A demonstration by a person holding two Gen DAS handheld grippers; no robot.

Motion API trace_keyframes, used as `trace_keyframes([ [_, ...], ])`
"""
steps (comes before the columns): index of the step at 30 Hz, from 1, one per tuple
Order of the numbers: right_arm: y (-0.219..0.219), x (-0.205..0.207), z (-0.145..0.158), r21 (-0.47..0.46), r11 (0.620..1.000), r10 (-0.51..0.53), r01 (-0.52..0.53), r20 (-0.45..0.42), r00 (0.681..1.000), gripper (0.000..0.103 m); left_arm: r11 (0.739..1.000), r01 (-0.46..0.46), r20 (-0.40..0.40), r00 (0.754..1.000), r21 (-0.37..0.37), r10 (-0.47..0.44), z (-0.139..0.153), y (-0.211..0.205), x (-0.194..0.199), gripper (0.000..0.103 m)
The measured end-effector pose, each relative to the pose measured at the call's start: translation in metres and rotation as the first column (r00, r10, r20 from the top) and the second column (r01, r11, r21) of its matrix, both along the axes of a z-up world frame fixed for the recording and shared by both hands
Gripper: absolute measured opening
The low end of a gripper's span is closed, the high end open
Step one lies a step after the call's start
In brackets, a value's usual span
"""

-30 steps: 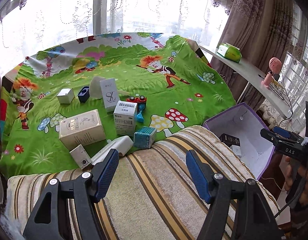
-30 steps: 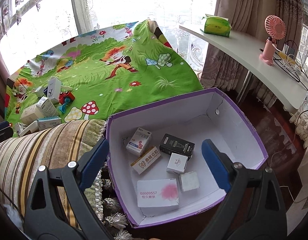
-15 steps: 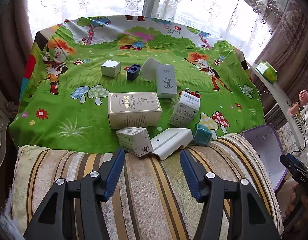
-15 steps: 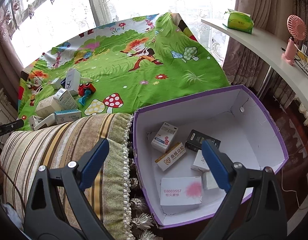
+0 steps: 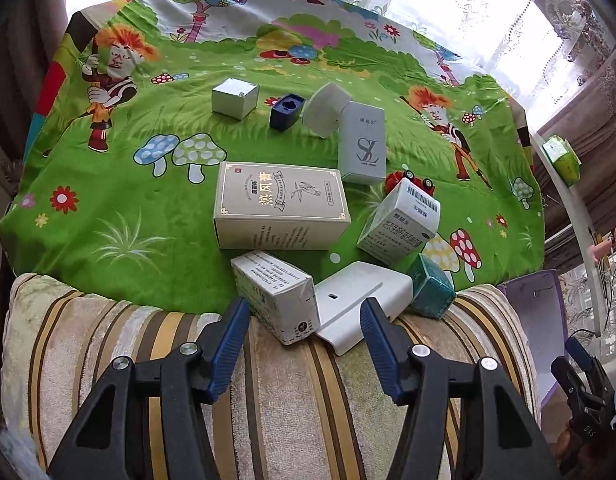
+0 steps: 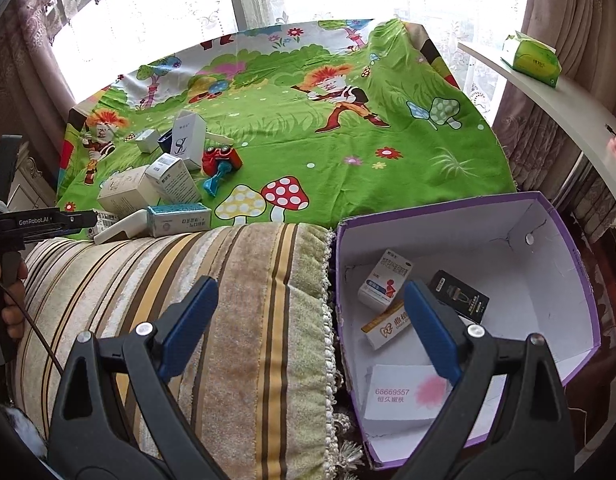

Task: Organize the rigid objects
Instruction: 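Grasp small white printed box with left gripper while right moves toward teal box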

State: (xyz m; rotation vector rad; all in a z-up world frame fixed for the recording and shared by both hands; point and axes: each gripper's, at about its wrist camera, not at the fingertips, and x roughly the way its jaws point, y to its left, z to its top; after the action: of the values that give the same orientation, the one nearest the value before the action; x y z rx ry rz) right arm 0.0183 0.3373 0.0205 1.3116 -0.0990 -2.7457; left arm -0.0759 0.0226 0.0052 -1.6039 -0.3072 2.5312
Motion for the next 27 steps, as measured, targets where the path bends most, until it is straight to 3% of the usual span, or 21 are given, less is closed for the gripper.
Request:
trace_keyframes([
  [10,-0.035,-0.018,0.003,0.004,0.996,0.092,-0.092,0.013,0.996,0.095,1.000,-0.022,0.067,0.998,0.000,0.022,-0.016,-0.007,-0.012,0.039],
  [18,-0.062,-0.034,0.003,-0.004,0.989,0.146,-0.146,0.041,0.988,0.095,0.998,-0.057,0.073,0.996,0.016,0.055,-0.018,-0.023,-0.010,0.031],
  [27,-0.091,-0.056,-0.005,0.018,0.982,0.183,-0.185,0.091,0.979,0.095,0.997,-0.038,0.063,0.997,0.071,0.033,-0.018,-0.030,-0.005,0.026],
])
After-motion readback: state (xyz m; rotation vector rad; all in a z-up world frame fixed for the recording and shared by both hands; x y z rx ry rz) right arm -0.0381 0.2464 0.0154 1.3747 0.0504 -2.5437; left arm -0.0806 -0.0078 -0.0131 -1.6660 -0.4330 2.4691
